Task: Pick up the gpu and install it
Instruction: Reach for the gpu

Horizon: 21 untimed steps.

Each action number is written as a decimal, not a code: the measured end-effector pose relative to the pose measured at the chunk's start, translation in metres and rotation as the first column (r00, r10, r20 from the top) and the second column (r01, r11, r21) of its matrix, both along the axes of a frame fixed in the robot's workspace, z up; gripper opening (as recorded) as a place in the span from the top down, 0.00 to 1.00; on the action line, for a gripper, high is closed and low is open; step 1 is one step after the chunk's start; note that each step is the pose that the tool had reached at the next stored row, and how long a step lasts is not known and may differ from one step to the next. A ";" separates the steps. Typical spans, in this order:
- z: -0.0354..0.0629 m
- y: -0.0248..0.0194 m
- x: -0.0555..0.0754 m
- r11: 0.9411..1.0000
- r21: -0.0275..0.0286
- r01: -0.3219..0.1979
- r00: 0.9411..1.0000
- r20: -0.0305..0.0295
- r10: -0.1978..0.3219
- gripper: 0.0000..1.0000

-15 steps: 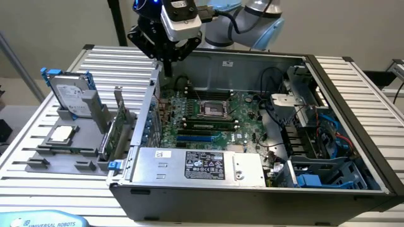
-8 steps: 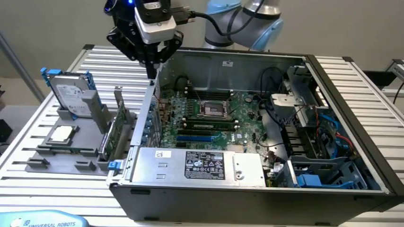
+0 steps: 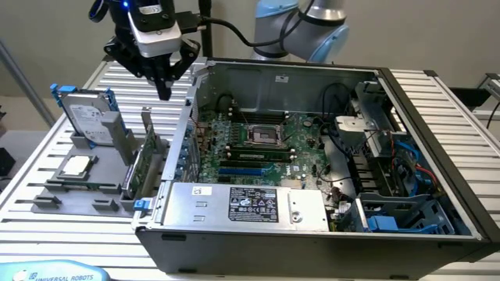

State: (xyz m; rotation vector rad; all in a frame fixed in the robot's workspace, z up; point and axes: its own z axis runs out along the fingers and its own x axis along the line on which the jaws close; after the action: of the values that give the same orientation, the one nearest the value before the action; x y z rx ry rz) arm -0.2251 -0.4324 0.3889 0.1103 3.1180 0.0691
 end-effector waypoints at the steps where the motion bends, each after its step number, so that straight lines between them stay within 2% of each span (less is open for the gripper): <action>1: -0.0010 -0.0001 -0.004 1.000 0.000 0.000 1.000 0.000 0.000 0.89; 14: -0.0213 0.0005 -0.064 1.000 -0.006 0.000 1.000 0.000 0.000 0.89; 19: -0.0288 0.0073 -0.085 1.000 -0.009 0.000 1.000 0.000 0.000 0.89; 21: -0.0292 0.0074 -0.086 1.000 -0.009 0.000 1.000 0.000 0.000 0.89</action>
State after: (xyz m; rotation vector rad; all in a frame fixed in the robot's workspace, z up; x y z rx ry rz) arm -0.3111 -0.4251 0.3597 0.1104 3.1181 0.0549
